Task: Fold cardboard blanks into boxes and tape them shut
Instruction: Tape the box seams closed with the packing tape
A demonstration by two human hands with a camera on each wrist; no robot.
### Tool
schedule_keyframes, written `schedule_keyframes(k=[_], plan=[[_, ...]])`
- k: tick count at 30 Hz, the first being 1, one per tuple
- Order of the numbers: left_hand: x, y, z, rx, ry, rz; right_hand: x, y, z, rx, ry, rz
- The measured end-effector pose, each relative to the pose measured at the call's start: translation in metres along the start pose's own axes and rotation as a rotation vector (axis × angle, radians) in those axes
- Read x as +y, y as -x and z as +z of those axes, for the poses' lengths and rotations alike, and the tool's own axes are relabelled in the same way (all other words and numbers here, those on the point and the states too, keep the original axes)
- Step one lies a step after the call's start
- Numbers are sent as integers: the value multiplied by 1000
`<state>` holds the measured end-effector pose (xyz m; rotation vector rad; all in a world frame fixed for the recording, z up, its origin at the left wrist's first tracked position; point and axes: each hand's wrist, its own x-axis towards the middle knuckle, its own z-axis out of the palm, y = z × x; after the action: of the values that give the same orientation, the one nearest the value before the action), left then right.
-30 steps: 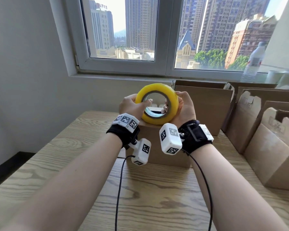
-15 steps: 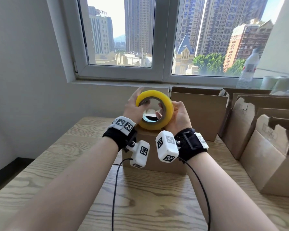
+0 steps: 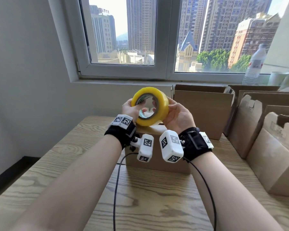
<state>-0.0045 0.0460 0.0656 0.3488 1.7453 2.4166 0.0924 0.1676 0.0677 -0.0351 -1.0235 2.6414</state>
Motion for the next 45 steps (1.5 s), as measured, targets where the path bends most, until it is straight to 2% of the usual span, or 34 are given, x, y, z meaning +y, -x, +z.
schedule_keyframes(k=[8,16,35,37,42,45], plan=[[-1,1,2,23,-59,17,-2,2,5,76,11,-35],[-3,0,-1,-7,-81,13,-2,1,2,40,-51,-20],[-4,0,2,-85,-51,86,-3,6,7,87,42,21],[-4,-1,1,-86,-37,71,-2,5,5,117,93,-13],[-5,-3,3,-37,-67,48,5,2,7,200,293,-238],[-6,-3,4,-17,-105,48,6,1,7,216,349,-278]])
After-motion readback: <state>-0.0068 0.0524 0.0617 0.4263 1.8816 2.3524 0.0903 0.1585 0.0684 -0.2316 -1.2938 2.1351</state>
